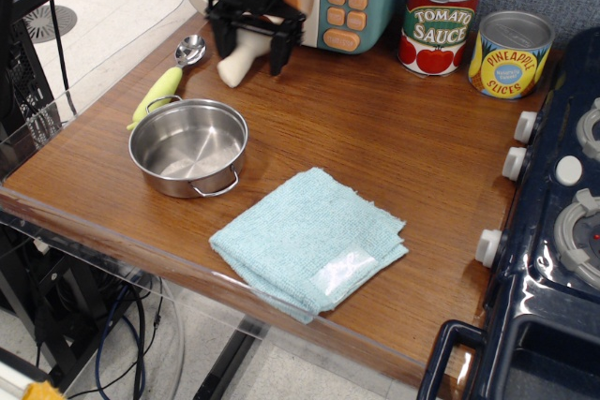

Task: Place the mushroom on top of the blue rag.

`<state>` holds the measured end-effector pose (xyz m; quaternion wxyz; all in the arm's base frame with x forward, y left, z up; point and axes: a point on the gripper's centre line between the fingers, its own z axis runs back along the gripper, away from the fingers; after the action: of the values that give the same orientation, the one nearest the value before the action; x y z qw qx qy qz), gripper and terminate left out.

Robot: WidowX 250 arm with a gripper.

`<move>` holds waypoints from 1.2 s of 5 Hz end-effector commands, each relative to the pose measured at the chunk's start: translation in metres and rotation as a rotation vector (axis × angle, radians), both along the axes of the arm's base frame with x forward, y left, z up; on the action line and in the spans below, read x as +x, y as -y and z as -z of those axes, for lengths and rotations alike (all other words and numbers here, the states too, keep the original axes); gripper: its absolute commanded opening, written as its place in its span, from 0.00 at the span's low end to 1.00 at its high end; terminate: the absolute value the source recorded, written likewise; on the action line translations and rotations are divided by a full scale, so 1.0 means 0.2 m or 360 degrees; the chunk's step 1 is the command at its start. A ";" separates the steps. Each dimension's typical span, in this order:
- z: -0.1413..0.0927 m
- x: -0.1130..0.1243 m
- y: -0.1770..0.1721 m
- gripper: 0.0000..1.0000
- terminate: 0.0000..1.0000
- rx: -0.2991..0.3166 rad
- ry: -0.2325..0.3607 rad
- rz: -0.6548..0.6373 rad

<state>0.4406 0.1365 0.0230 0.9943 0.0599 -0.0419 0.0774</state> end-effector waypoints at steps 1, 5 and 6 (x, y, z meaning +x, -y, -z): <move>-0.09 -0.05 -0.03 0.00 0.00 0.0069 0.0061 0.0005; -0.37 -0.06 0.05 0.00 0.00 0.0019 0.0268 0.0067; -0.49 -0.17 0.05 0.00 0.00 -0.0003 0.0349 0.0070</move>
<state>0.4089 0.1146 0.0933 0.9904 0.0377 -0.1196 0.0579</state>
